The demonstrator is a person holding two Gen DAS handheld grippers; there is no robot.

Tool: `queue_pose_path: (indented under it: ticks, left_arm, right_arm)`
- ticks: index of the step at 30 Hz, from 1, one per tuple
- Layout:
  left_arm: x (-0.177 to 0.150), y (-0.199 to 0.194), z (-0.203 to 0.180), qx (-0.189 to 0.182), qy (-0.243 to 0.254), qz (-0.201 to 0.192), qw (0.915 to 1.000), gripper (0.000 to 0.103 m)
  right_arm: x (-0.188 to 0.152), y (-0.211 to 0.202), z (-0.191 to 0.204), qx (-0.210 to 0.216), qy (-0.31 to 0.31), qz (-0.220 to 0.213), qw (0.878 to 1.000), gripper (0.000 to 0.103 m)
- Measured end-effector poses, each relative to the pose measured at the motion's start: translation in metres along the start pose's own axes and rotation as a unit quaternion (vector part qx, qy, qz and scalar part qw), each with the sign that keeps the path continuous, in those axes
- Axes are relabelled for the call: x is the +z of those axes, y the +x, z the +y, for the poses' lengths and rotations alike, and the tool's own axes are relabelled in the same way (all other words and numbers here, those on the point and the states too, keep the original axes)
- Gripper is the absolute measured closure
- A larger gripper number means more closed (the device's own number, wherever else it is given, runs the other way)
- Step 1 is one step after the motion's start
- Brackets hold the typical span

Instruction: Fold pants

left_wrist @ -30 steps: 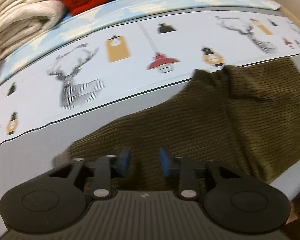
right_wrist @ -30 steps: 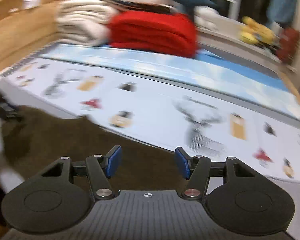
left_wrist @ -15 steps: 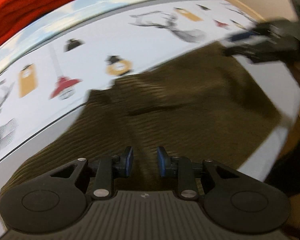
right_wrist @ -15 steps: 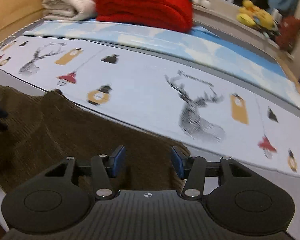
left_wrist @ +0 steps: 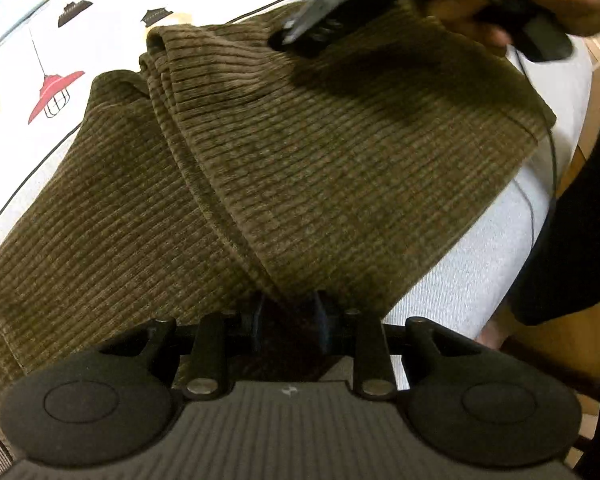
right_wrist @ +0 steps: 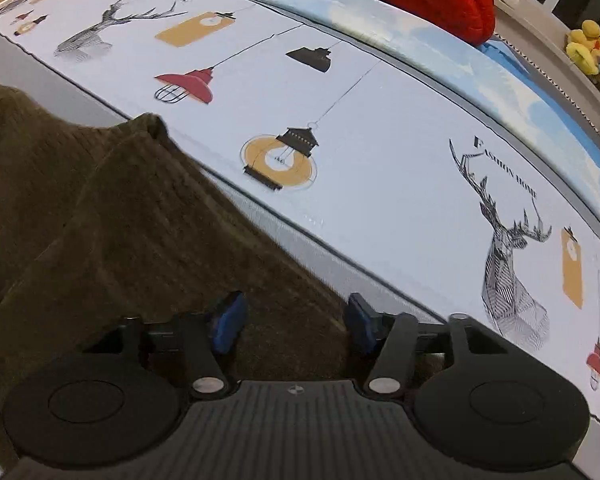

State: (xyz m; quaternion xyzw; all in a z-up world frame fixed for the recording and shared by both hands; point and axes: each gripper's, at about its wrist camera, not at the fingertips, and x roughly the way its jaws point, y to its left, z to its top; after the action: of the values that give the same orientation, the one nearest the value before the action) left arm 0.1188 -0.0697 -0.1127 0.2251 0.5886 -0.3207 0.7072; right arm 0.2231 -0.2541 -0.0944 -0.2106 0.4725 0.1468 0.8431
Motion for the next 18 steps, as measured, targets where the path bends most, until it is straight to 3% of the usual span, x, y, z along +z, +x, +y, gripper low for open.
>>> queue_pose_path:
  ticks: [2, 5, 9, 12, 15, 18]
  left_arm:
    - [-0.002, 0.001, -0.002, 0.002, 0.007, -0.002, 1.0, 0.074]
    - [-0.004, 0.0, -0.005, 0.004, 0.016, -0.007, 0.9998, 0.074]
    - [-0.002, -0.003, -0.003, 0.003, 0.009, -0.016, 0.9998, 0.066]
    - [0.0, -0.016, 0.01, -0.011, -0.027, -0.041, 0.9988, 0.055]
    - [-0.001, -0.028, 0.022, -0.021, -0.051, -0.07, 0.996, 0.049]
    - [-0.002, -0.035, 0.032, -0.013, -0.066, -0.078, 0.9947, 0.049]
  right_arm:
    - [0.004, 0.007, -0.005, -0.002, 0.023, 0.003, 1.0, 0.028]
    - [0.005, 0.013, -0.013, -0.001, 0.055, 0.01, 0.998, 0.021]
    - [0.005, 0.008, -0.01, -0.008, 0.048, 0.007, 0.999, 0.021]
    - [0.01, -0.006, -0.013, 0.0, 0.056, -0.006, 0.998, 0.03]
    - [0.014, -0.029, -0.019, 0.046, 0.09, -0.048, 0.994, 0.031]
    - [0.015, -0.034, -0.01, 0.11, 0.089, -0.057, 0.988, 0.031]
